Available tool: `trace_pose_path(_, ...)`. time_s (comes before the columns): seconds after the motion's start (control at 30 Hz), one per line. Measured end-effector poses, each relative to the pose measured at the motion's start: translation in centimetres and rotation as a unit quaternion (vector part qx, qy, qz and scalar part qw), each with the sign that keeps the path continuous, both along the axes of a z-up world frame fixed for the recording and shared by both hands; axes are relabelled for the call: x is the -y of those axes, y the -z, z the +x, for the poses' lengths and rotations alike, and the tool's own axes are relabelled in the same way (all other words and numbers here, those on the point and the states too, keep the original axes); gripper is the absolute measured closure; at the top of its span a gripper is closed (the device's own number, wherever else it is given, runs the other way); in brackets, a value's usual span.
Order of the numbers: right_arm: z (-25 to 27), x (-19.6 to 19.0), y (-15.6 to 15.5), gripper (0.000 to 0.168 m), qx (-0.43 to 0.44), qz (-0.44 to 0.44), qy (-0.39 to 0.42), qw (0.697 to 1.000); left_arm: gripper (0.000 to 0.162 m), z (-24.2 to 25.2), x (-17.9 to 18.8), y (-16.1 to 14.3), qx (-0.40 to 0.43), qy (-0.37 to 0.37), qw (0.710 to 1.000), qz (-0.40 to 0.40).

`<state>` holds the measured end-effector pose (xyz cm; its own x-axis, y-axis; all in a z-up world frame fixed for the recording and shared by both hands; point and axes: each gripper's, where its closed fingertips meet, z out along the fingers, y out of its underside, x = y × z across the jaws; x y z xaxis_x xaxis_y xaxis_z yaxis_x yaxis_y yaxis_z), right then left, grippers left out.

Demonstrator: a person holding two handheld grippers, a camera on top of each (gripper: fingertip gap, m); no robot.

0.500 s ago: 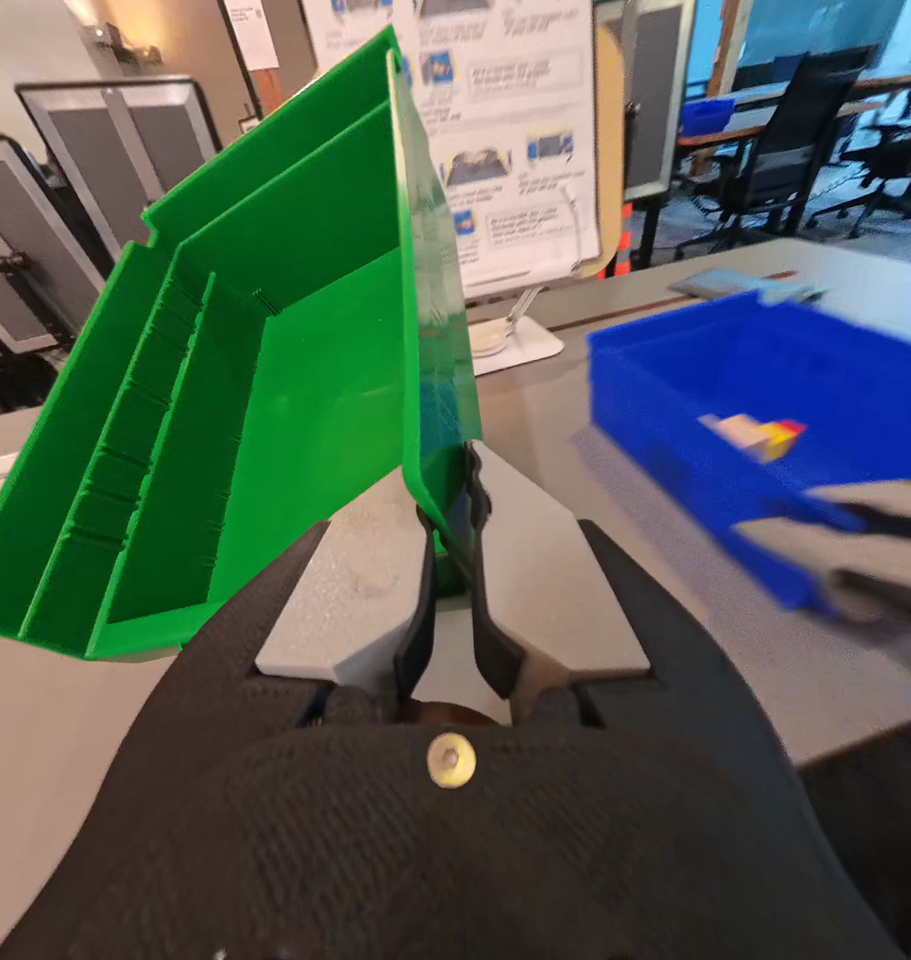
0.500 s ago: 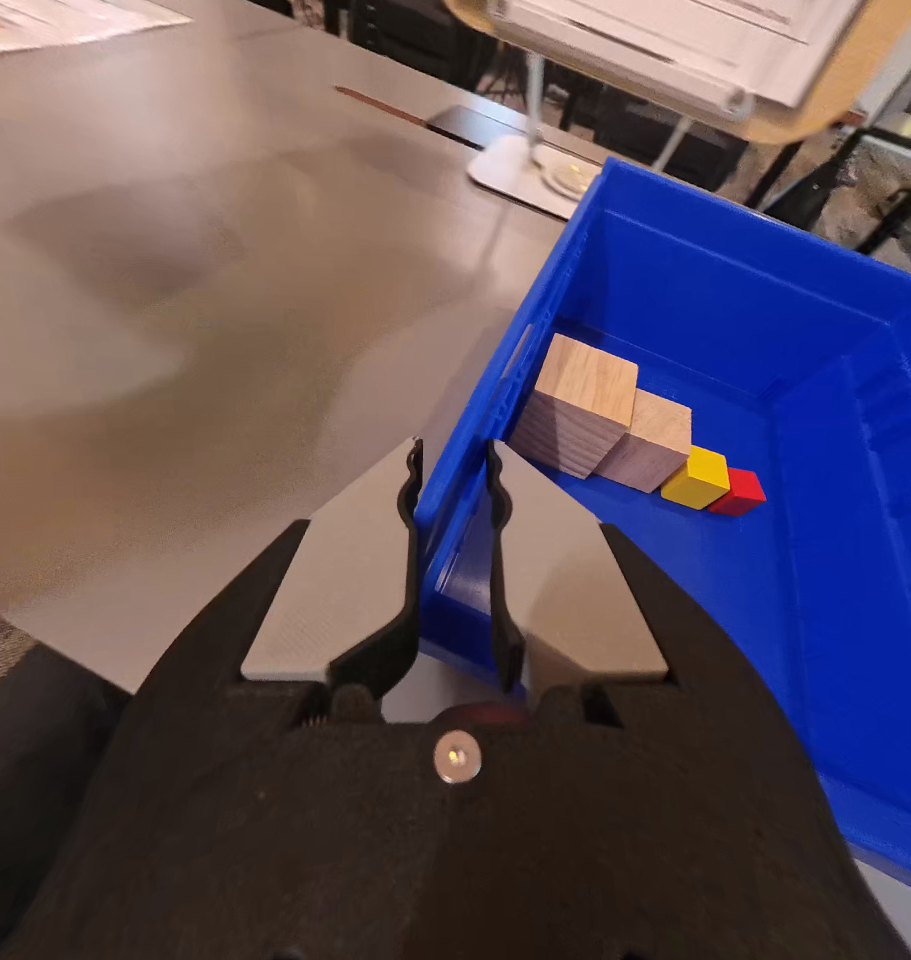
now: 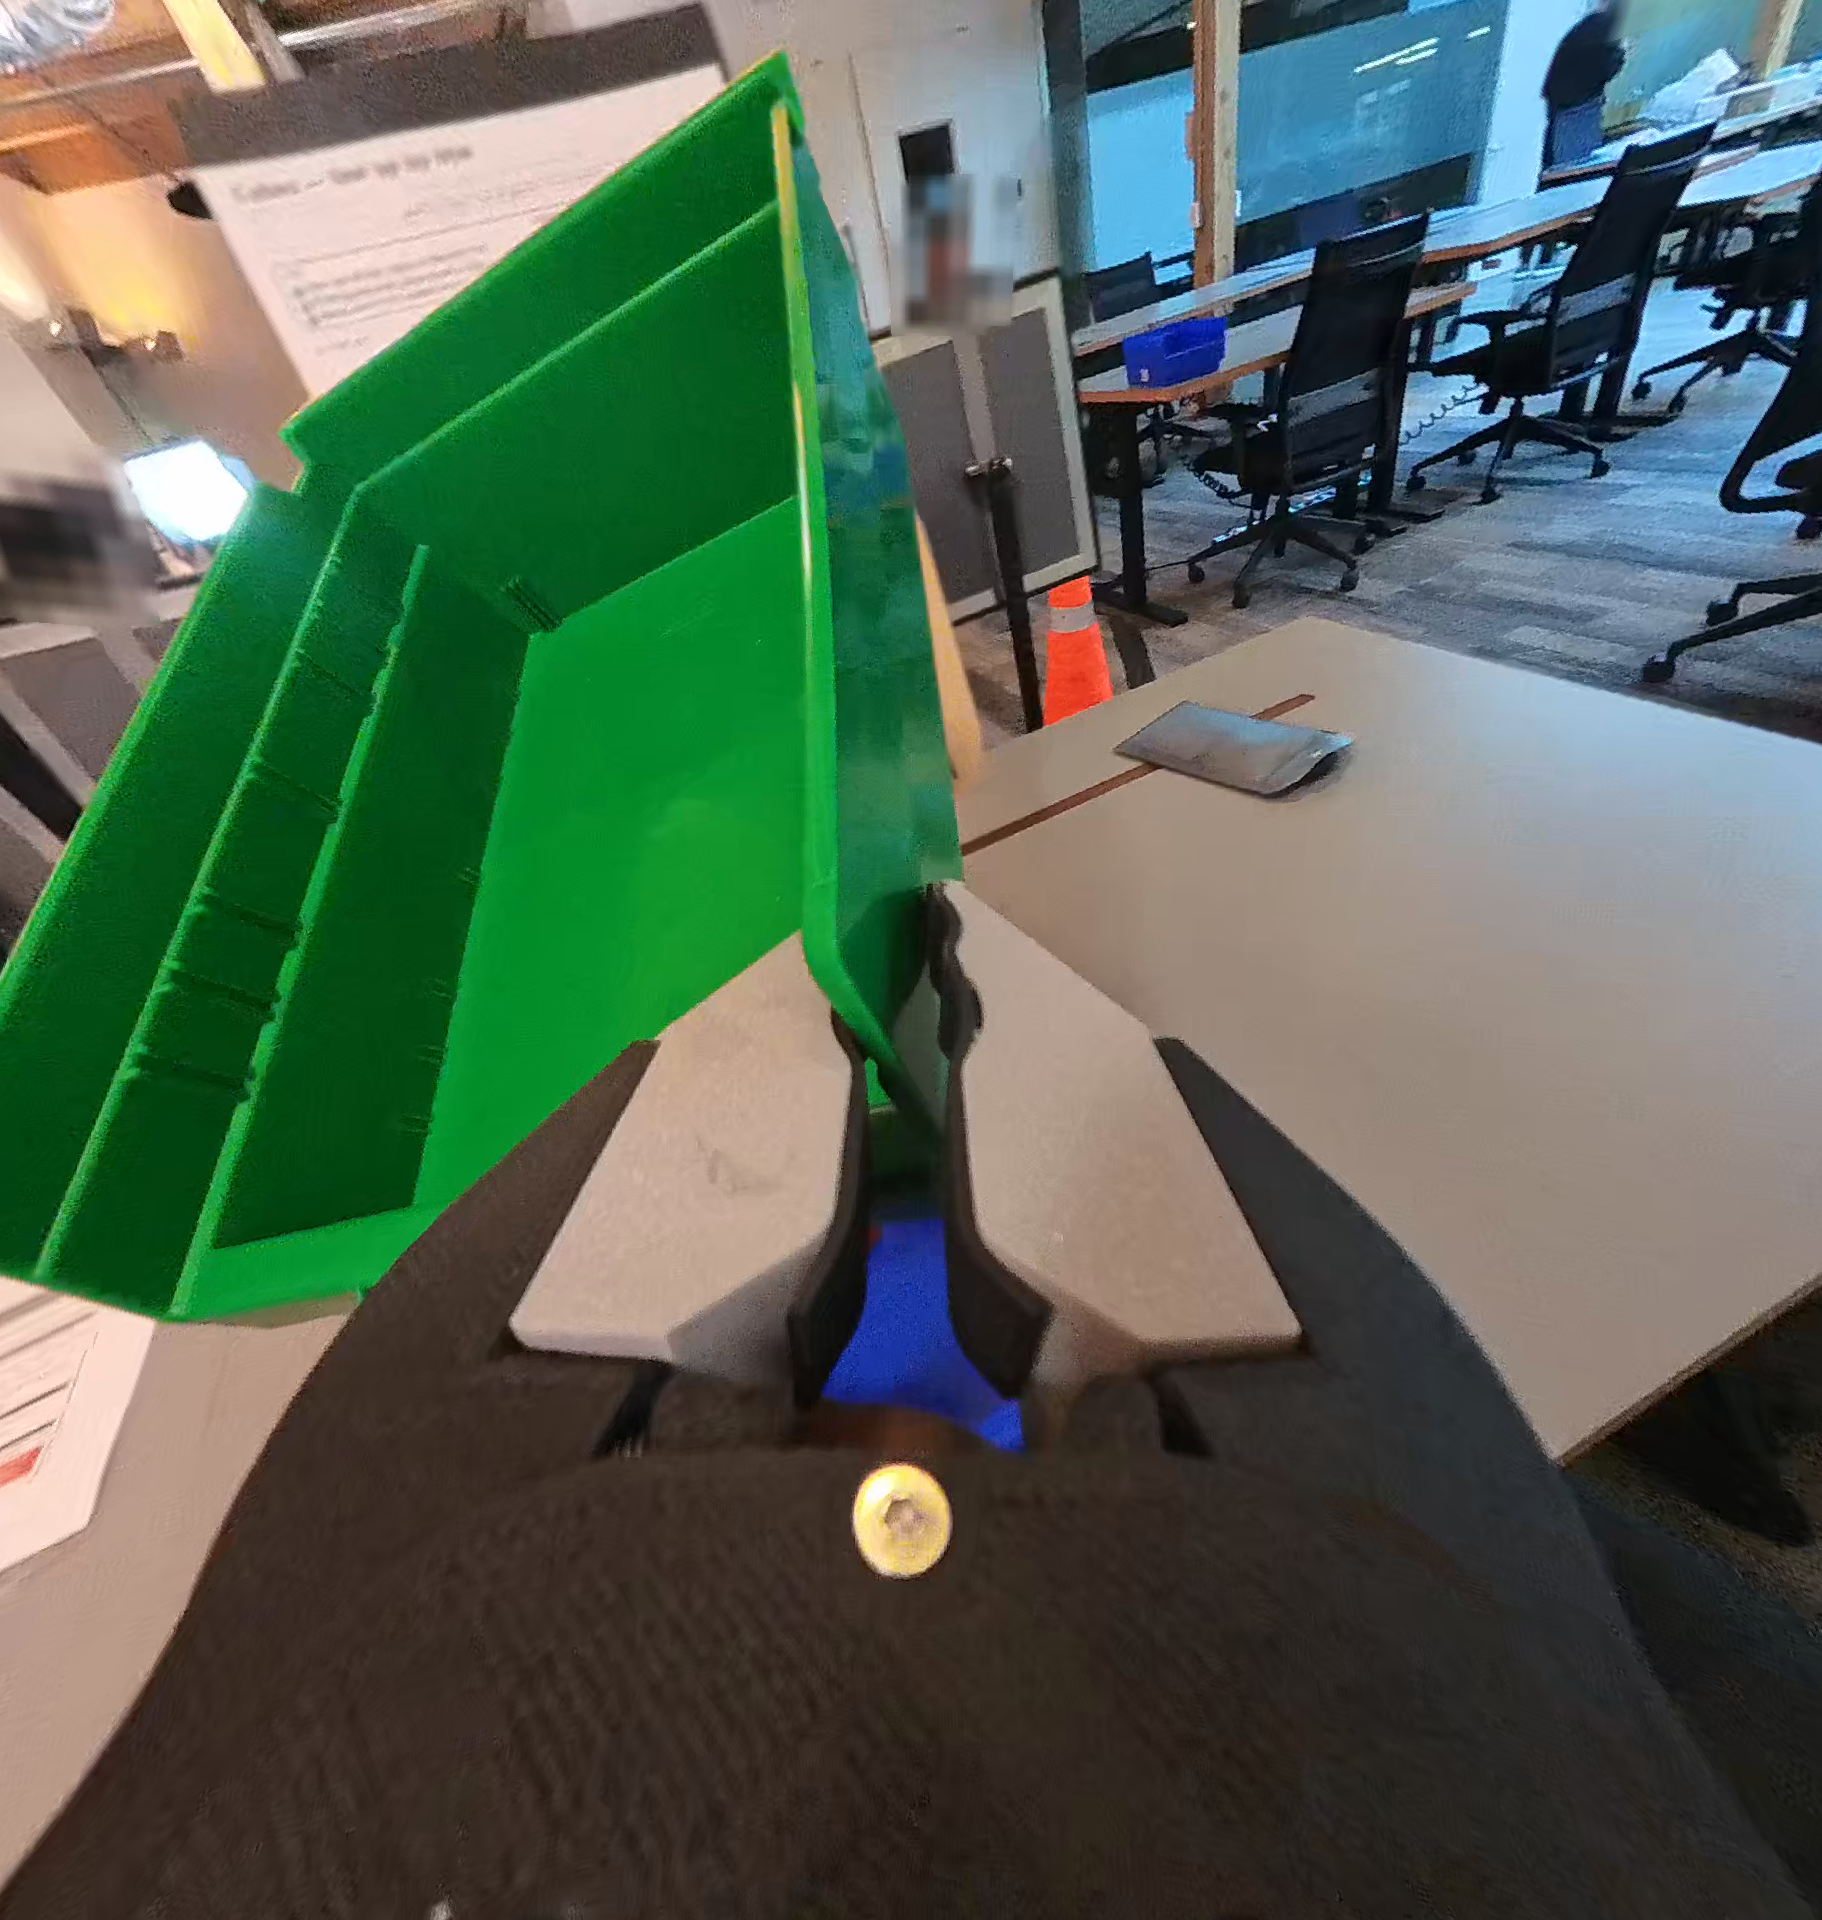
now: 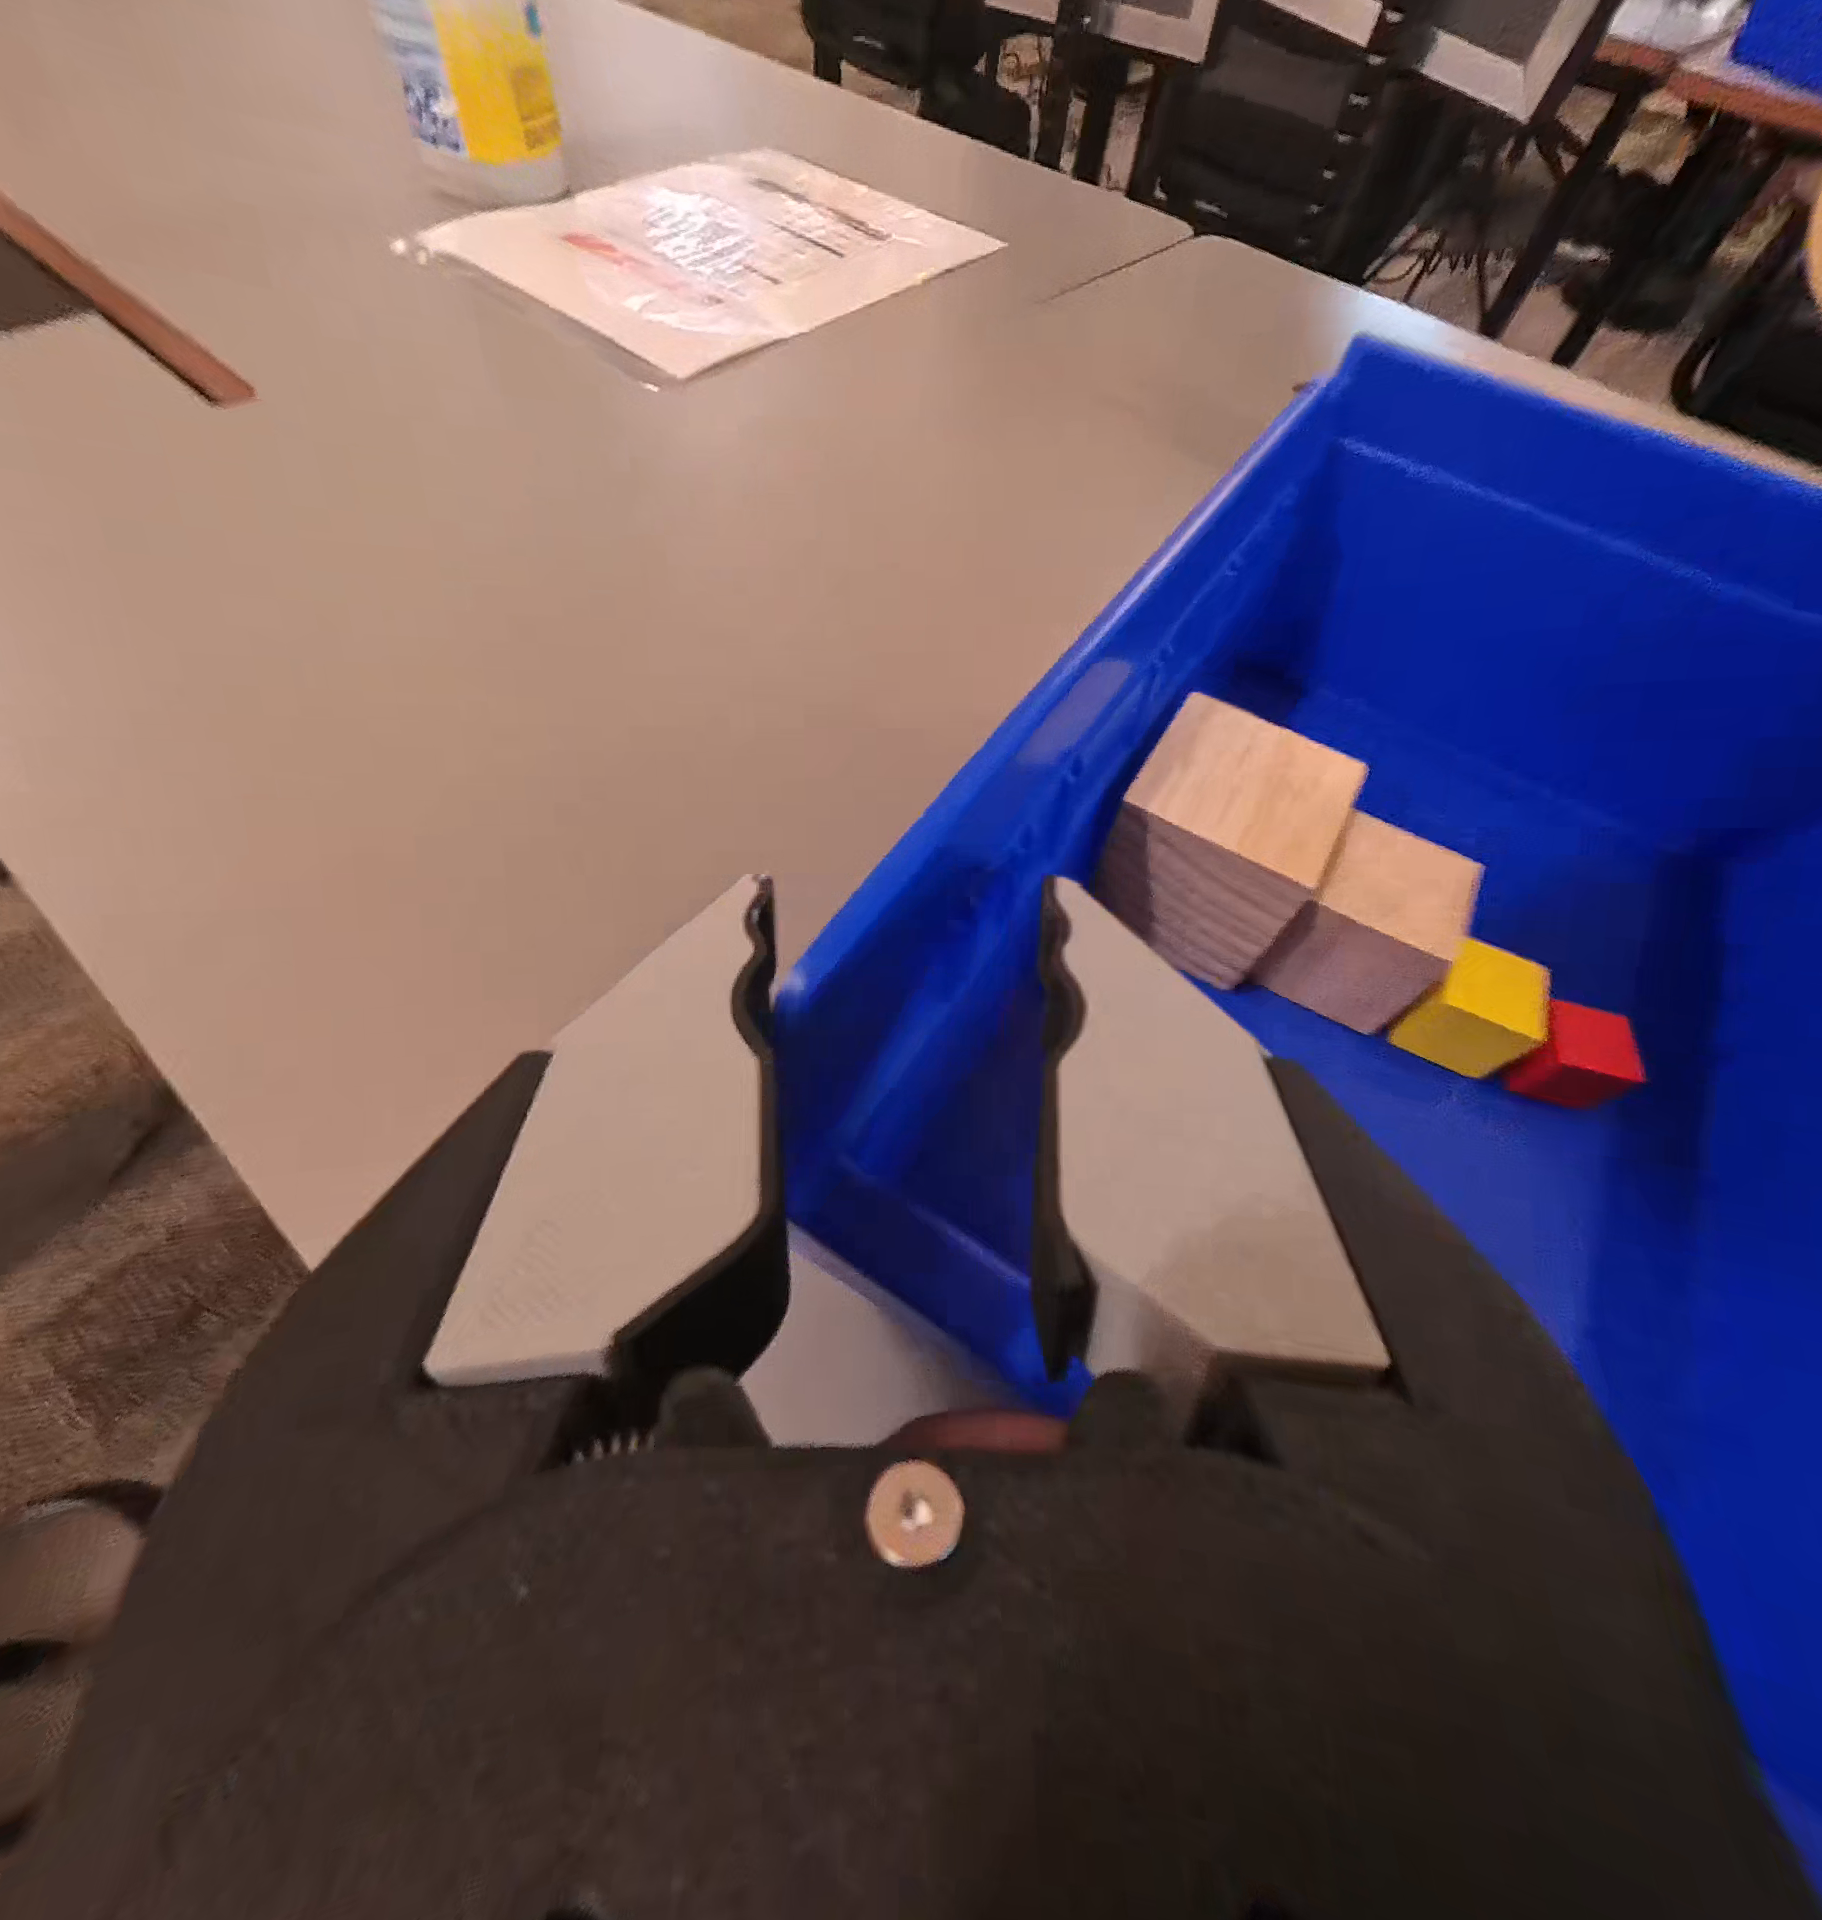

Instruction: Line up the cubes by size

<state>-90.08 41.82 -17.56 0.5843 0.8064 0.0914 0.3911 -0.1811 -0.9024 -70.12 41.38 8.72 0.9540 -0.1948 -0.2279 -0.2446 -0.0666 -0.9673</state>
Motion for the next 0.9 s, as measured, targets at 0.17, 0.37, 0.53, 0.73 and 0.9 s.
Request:
trace_pose_path(0.17, 7.7, 3.4, -1.7, 0.115, -0.027, 0.074, -0.051, 0.996, 0.159, 6.1, -0.8, 1.0, -0.019, 0.053, 0.998, -0.002)
trace_pose_path(0.37, 26.4, 4.6, -1.3, 0.117, 0.003, 0.186, -0.031, 0.982, 0.158, 13.5, -3.1, 6.3, -0.003, 0.112, 0.993, -0.033)
trace_pose_path(0.53, 41.2, 1.9, -1.7, 0.115, 0.025, 0.189, 0.090, 0.978, 0.158, 18.9, -6.1, 14.4, -0.001, 0.121, 0.989, -0.086)
trace_pose_path(0.73, 49.3, 1.0, -2.6, 0.113, -0.046, 0.139, 0.171, 0.974, 0.156, 23.5, -7.4, 23.2, -0.005, 0.129, 0.982, -0.136)
trace_pose_path(0.9, 50.8, -0.1, -1.6, 0.111, -0.059, 0.098, 0.197, 0.974, 0.156, 25.7, -8.5, 26.4, -0.075, 0.113, 0.983, -0.120)
